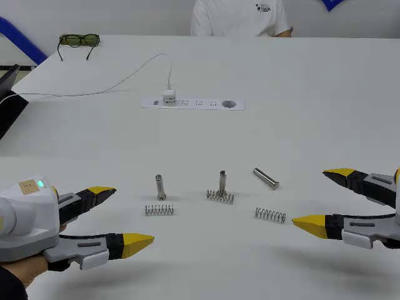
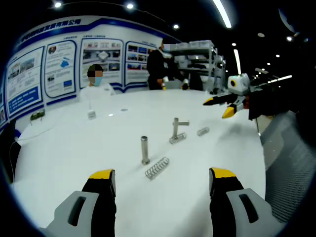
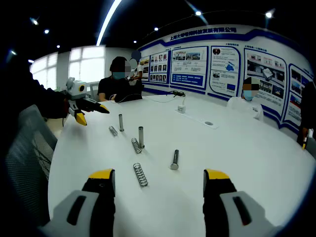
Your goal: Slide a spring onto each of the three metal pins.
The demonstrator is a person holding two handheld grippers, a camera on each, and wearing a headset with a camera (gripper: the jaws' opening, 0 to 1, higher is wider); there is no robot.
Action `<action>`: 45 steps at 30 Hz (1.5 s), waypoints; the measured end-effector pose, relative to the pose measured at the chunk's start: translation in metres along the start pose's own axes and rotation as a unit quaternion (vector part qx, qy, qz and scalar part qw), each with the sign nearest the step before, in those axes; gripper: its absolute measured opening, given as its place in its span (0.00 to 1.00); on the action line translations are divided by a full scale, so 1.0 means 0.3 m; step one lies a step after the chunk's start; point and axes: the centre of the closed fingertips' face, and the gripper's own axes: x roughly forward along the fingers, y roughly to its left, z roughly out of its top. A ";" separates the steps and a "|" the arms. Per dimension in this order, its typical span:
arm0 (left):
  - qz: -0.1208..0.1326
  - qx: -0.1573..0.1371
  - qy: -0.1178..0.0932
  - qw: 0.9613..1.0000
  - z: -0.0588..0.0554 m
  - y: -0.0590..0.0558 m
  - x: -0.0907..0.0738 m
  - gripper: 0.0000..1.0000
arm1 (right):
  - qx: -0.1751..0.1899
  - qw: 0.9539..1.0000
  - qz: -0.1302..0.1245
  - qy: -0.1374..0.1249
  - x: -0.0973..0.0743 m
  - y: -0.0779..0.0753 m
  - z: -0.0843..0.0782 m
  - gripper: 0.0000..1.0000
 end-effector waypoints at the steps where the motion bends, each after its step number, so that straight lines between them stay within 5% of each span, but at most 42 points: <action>1: 0.000 0.000 0.000 1.000 0.000 0.000 0.000 0.79 | 0.000 1.000 0.000 0.000 0.000 -0.001 0.000 0.74; 27: -0.001 -0.003 0.004 1.000 -0.011 -0.002 0.008 0.78 | 0.005 1.000 0.000 0.010 0.006 -0.003 -0.001 0.70; 45: -0.007 -0.005 0.007 1.000 -0.019 -0.006 0.014 0.76 | 0.000 0.999 0.007 0.037 0.093 -0.034 0.063 0.55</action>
